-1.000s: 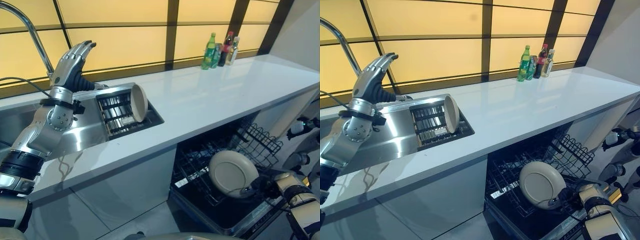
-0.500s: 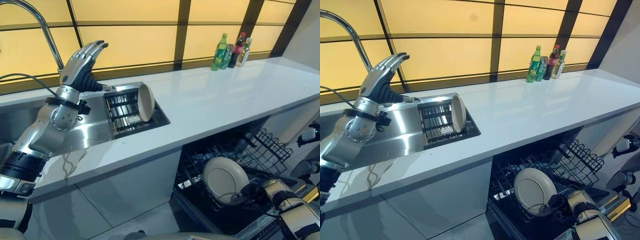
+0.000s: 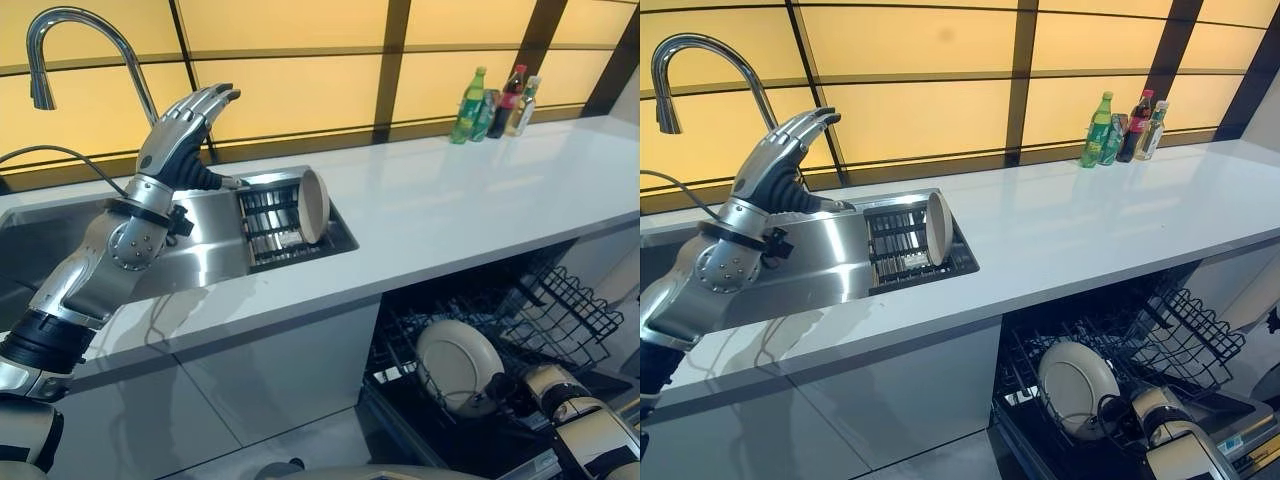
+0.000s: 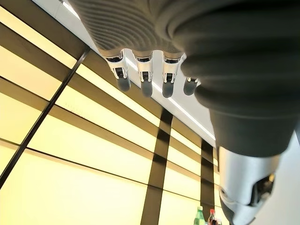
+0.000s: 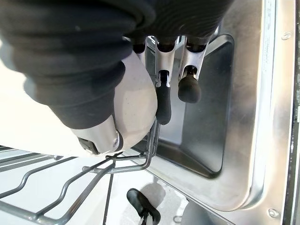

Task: Pick up plates and place into dishwasher.

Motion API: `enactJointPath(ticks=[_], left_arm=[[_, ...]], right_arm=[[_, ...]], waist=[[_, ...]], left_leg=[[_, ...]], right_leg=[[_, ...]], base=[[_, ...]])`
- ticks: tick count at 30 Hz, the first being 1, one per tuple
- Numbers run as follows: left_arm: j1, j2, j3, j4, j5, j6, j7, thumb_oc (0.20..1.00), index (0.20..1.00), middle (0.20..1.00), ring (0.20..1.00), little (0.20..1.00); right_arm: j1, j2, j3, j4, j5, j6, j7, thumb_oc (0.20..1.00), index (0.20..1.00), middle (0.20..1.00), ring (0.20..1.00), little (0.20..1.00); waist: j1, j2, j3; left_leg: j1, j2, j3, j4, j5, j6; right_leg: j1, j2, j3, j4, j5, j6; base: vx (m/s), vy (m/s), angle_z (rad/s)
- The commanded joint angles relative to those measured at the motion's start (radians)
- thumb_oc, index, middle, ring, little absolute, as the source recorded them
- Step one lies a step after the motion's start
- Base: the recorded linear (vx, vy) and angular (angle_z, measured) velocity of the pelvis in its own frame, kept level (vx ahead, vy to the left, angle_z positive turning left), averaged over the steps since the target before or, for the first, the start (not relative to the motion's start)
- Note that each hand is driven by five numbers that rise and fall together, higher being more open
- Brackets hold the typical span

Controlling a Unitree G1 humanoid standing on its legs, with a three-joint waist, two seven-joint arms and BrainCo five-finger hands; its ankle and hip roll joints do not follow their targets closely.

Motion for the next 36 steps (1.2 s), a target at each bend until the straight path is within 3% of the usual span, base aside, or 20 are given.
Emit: enactJointPath(ticks=[1, 3, 4, 11, 12, 19, 22, 26, 30, 36], left_arm=[[-0.062, 0.021, 0.05, -0.051, 0.013, -0.017, 0.003, 1.0, 1.0, 1.0, 1.0, 1.0], [-0.064, 0.023, 0.046, -0.047, 0.017, -0.022, 0.007, 1.0, 1.0, 1.0, 1.0, 1.0], [-0.065, 0.022, 0.044, -0.045, 0.021, -0.023, 0.01, 1.0, 1.0, 1.0, 1.0, 1.0], [-0.067, 0.022, 0.032, -0.031, 0.039, -0.02, 0.028, 1.0, 1.0, 1.0, 1.0, 1.0], [-0.051, 0.02, 0.036, -0.004, 0.06, -0.023, 0.043, 1.0, 1.0, 1.0, 1.0, 1.0], [0.02, 0.014, 0.075, 0.04, 0.102, -0.015, 0.072, 1.0, 1.0, 1.0, 1.0, 1.0], [0.066, 0.034, 0.114, 0.075, 0.131, -0.009, 0.091, 1.0, 1.0, 1.0, 1.0, 1.0], [0.1, 0.073, 0.166, 0.091, 0.147, 0.013, 0.09, 1.0, 1.0, 1.0, 1.0, 1.0], [0.099, 0.119, 0.176, 0.125, 0.165, 0.032, 0.092, 1.0, 1.0, 1.0, 1.0, 1.0], [0.076, 0.196, 0.164, 0.217, 0.189, 0.046, 0.077, 1.0, 1.0, 1.0, 1.0, 1.0]], right_arm=[[-0.152, -0.034, 0.061, 0.038, 0.044, -0.019, 0.013, 0.2, 0.2, 0.2, 0.2, 0.2], [-0.168, -0.04, 0.062, 0.034, 0.05, -0.025, 0.005, 0.2, 0.2, 0.2, 0.2, 0.2], [-0.174, -0.043, 0.063, 0.032, 0.057, -0.03, -0.003, 1.0, 1.0, 1.0, 1.0, 1.0], [-0.193, -0.05, 0.054, -0.016, 0.123, -0.06, -0.058, 1.0, 1.0, 1.0, 1.0, 1.0], [-0.164, -0.071, 0.041, -0.098, 0.153, -0.124, -0.104, 1.0, 1.0, 1.0, 1.0, 1.0], [-0.016, -0.156, -0.017, -0.445, 0.132, -0.078, -0.188, 1.0, 1.0, 1.0, 1.0, 1.0], [0.083, -0.212, -0.102, -0.651, 0.125, -0.051, -0.219, 1.0, 1.0, 1.0, 1.0, 1.0], [0.181, -0.271, -0.205, -0.817, 0.057, -0.027, -0.185, 1.0, 1.0, 1.0, 1.0, 1.0], [0.24, -0.311, -0.298, -0.946, 0.086, -0.008, -0.182, 1.0, 1.0, 1.0, 1.0, 1.0], [0.317, -0.297, -0.428, -1.106, 0.282, -0.092, -0.276, 1.0, 1.0, 1.0, 1.0, 1.0]], waist=[[0.009, 0.0, 0.099], [0.007, 0.002, 0.103], [0.006, 0.002, 0.105], [-0.005, -0.001, 0.104], [-0.023, -0.006, 0.096], [-0.08, -0.02, 0.089], [-0.122, -0.028, 0.09], [-0.16, -0.036, 0.089], [-0.192, -0.04, 0.091], [-0.24, -0.034, 0.099]], left_leg=[[0.036, -0.047, 0.013, 0.027, -0.156, 0.022], [0.032, -0.047, 0.014, 0.025, -0.153, 0.02], [0.031, -0.046, 0.014, 0.024, -0.152, 0.02], [0.031, -0.044, 0.023, 0.02, -0.149, 0.018], [0.04, -0.043, 0.035, 0.021, -0.152, 0.018], [0.065, -0.044, 0.068, 0.02, -0.164, 0.026], [0.08, -0.043, 0.097, 0.019, -0.172, 0.03], [0.083, -0.043, 0.124, 0.019, -0.169, 0.034], [0.096, -0.042, 0.148, 0.018, -0.181, 0.035], [0.098, -0.044, 0.183, 0.018, -0.186, 0.04]], right_leg=[[0.011, -0.084, 0.032, 0.01, -0.112, 0.077], [0.007, -0.083, 0.031, 0.01, -0.111, 0.076], [0.005, -0.082, 0.031, 0.01, -0.11, 0.076], [0.001, -0.082, 0.03, 0.01, -0.106, 0.075], [0.005, -0.083, 0.033, 0.01, -0.104, 0.078], [0.012, -0.076, 0.066, 0.012, -0.1, 0.089], [0.014, -0.07, 0.09, 0.014, -0.098, 0.095], [0.006, -0.064, 0.119, 0.011, -0.086, 0.101], [0.009, -0.056, 0.143, 0.01, -0.09, 0.107], [-0.005, -0.052, 0.176, 0.01, -0.081, 0.118]], base=[[0.0, 0.004, 0.05], [-0.01, 0.009, 0.05], [0.0, 0.0, 0.0], [-0.01, 0.022, 0.0], [0.01, 0.097, 0.04], [0.02, 0.057, -0.03], [0.02, 0.054, -0.2], [0.02, 0.044, -0.25], [0.06, 0.038, -0.25], [0.04, 0.042, -0.26]])
